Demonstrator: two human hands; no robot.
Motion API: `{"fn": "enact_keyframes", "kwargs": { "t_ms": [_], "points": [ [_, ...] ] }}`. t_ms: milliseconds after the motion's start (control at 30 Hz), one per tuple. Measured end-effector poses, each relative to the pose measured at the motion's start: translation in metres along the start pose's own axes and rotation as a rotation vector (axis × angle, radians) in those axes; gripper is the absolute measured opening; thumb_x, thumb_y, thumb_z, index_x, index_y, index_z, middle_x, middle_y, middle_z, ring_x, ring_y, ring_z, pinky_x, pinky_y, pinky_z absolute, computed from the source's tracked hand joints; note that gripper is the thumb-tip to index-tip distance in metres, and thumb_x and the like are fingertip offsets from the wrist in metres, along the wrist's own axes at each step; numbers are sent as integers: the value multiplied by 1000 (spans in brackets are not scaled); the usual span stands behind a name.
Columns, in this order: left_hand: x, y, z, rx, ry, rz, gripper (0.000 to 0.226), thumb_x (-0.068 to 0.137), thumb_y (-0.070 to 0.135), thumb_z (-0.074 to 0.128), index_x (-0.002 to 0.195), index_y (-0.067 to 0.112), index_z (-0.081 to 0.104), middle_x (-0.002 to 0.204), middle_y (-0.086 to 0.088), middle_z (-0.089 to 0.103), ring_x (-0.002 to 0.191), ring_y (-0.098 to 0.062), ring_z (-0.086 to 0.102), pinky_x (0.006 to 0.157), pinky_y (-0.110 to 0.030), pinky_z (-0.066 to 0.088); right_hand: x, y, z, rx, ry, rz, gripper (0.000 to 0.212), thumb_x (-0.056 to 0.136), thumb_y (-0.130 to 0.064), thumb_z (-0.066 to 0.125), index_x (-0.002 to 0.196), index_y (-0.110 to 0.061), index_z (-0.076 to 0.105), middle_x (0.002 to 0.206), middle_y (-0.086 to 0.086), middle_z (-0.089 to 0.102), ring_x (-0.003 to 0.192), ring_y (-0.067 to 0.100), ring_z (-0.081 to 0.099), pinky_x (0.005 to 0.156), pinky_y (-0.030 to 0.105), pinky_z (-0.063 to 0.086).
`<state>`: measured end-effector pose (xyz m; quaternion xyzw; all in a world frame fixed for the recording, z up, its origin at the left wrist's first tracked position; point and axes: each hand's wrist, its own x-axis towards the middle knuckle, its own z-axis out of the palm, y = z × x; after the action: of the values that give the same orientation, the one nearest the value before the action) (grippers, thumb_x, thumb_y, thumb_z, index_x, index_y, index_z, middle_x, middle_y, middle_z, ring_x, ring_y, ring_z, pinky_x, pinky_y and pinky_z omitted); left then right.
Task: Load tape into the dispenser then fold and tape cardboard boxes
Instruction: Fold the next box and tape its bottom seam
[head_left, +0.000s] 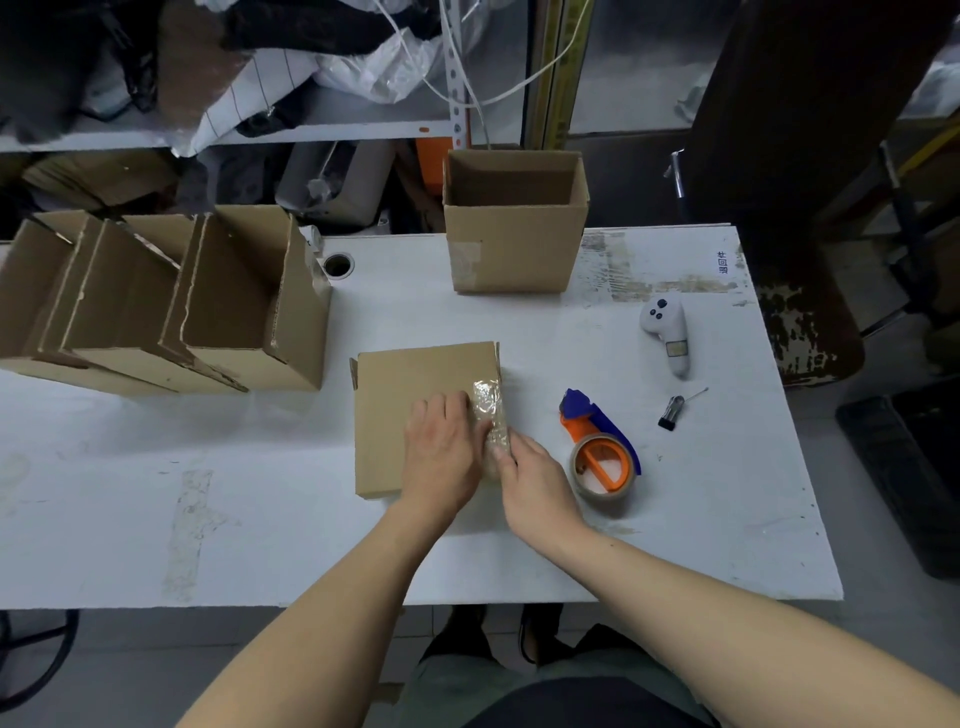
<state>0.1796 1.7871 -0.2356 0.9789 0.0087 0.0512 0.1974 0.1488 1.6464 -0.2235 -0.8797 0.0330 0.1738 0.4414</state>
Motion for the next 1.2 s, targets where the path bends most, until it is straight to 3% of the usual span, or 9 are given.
{"fn": "enact_keyframes", "kwargs": {
  "t_ms": [200,433,500,600,733,867,1000,1133,1200],
  "points": [
    [43,-9,2,22,6,36,37,94,43,45,100,11,62,88,-11,54,80,-33,48,66,-44,41,34,-20,3,-6,68,58,29,110,-28,41,113,-12,65,114,7,67,104,27,61,89,40,51],
    [38,-16,-4,32,6,81,30,99,40,50,108,14,62,93,-9,52,83,-31,44,68,-42,40,39,-14,-27,29,-208,17,44,111,-31,40,152,-18,46,153,-1,48,143,18,43,112,26,33],
    [35,-17,-5,45,-1,104,21,100,34,58,107,14,61,93,-8,51,82,-31,43,67,-40,36,36,1,-47,-112,-141,-37,45,110,-20,44,152,-5,45,153,6,47,144,25,43,116,28,30],
    [30,-19,-7,59,-19,117,20,100,32,63,112,16,62,95,-7,51,83,-30,43,67,-39,35,32,37,-71,-449,140,-132,47,87,2,55,133,-8,57,127,8,57,116,38,53,103,37,40],
    [25,-15,-12,40,-43,102,22,100,32,62,115,16,63,96,-6,53,84,-31,44,70,-41,39,32,63,-94,-741,61,249,44,87,-20,64,127,-10,49,127,9,51,121,32,45,101,36,42],
    [21,-10,-18,26,-63,64,23,101,29,60,120,16,63,98,-7,54,86,-31,43,74,-43,41,36,70,-101,-611,-3,333,10,91,-14,61,99,-11,57,114,11,60,100,28,59,79,36,51],
    [15,2,-23,-15,-97,8,46,98,24,59,142,11,55,103,-10,61,91,-33,50,83,-45,44,34,55,-102,-250,56,352,31,84,-23,75,96,-11,48,102,6,56,78,23,60,62,35,46],
    [8,33,-54,-564,-302,-337,34,103,40,58,131,20,63,105,1,74,97,-17,69,93,-39,54,17,25,-113,103,4,183,39,86,-6,63,116,-24,46,105,0,64,84,23,70,71,37,58],
    [7,50,-73,-878,-382,-584,36,102,51,57,114,19,70,98,0,80,91,-16,76,94,-42,60,7,7,-122,141,24,23,57,86,1,62,128,-35,48,108,-7,62,93,12,64,78,25,52]
  ]
}}
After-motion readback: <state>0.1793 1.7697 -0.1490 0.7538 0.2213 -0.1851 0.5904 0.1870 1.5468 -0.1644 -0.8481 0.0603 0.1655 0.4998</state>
